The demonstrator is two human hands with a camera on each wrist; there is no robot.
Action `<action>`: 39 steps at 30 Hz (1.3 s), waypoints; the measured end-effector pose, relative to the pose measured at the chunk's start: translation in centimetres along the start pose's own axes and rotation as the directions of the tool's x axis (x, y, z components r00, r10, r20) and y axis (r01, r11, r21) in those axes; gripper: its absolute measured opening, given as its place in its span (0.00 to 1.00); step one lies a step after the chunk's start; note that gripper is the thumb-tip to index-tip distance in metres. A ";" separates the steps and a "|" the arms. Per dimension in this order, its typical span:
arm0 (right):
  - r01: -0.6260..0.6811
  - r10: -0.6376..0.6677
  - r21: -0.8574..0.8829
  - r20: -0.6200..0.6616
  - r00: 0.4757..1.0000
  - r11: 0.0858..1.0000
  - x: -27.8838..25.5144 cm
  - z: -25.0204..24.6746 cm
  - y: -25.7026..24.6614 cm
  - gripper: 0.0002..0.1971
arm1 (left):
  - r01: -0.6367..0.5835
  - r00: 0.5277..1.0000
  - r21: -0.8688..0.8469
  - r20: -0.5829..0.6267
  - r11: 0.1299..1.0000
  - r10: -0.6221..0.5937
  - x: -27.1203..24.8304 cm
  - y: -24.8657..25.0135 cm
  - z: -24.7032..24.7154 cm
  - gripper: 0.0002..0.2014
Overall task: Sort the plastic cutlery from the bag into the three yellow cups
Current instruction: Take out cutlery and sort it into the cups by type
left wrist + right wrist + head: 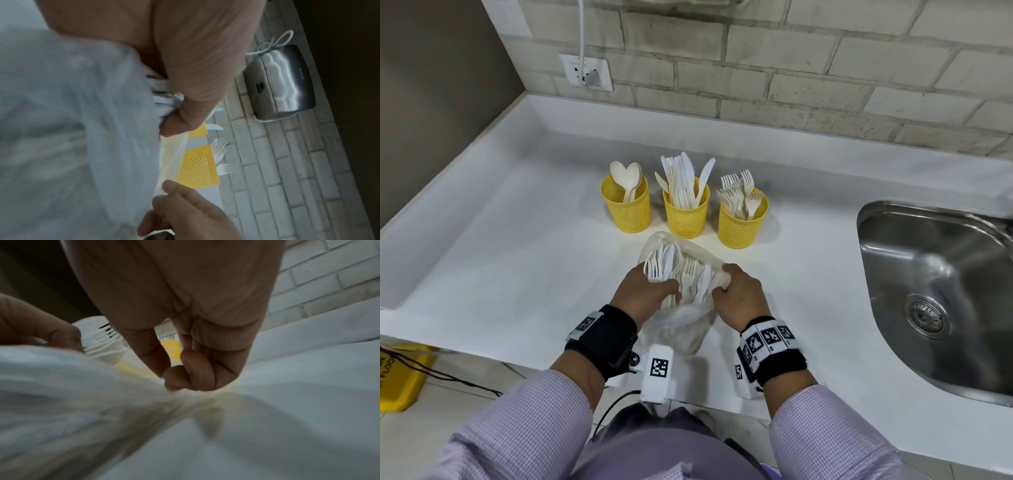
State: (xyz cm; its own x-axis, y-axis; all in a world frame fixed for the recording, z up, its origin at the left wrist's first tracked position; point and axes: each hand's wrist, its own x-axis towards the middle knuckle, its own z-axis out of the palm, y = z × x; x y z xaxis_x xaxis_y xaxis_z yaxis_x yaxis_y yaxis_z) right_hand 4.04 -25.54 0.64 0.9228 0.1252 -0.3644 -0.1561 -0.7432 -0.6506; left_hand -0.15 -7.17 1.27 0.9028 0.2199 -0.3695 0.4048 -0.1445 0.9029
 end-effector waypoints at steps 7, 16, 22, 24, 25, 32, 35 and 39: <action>0.111 -0.114 -0.033 -0.087 0.990 0.993 -0.2 0.1 -1.3 0.38 | -0.013 0.999 -0.024 0.041 1.000 0.014 0.1 -0.2 -0.2 0.03; 0.116 -0.097 -0.253 0.087 0.992 0.961 1.2 0.5 -2.9 0.22 | 0.155 0.987 -0.312 0.094 0.937 -0.132 -0.2 -0.4 -0.9 0.07; 0.109 -0.122 -0.177 -0.067 0.990 0.978 1.1 0.0 -3.2 0.23 | 0.111 0.990 -0.394 0.126 0.913 -0.066 0.2 -0.2 -1.6 0.05; 0.056 -0.057 -0.137 0.001 0.998 0.989 0.8 0.0 -3.2 0.18 | 0.069 0.990 -0.388 0.137 0.919 -0.017 0.4 0.2 -1.8 0.04; 0.045 -0.039 -0.108 0.054 0.998 0.993 0.8 -0.1 -3.1 0.16 | 0.049 0.990 -0.388 0.143 0.920 0.008 0.5 0.4 -1.8 0.03; 0.065 -0.054 -0.134 0.083 0.995 0.989 0.8 -1.4 -2.3 0.13 | -0.181 0.974 -0.337 0.070 0.924 0.216 1.2 2.3 -2.9 0.09; 0.076 -0.065 -0.203 0.057 0.996 0.976 0.5 -2.4 -2.0 0.18 | -0.207 0.969 -0.384 0.048 0.900 0.243 1.0 4.0 -3.8 0.09; 0.080 -0.074 -0.277 0.033 0.997 0.958 0.0 -3.9 -1.7 0.18 | -0.276 0.954 -0.440 -0.020 0.854 0.299 0.6 6.3 -5.2 0.05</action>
State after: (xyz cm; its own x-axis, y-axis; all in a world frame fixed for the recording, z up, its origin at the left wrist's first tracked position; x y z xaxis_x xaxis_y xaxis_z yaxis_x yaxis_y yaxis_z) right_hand 5.70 -26.82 4.35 0.9198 0.2011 -0.3369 0.0218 -0.8835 -0.4678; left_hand 2.17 -2.95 7.87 0.9795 0.1856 -0.0786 0.0323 0.2402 0.9702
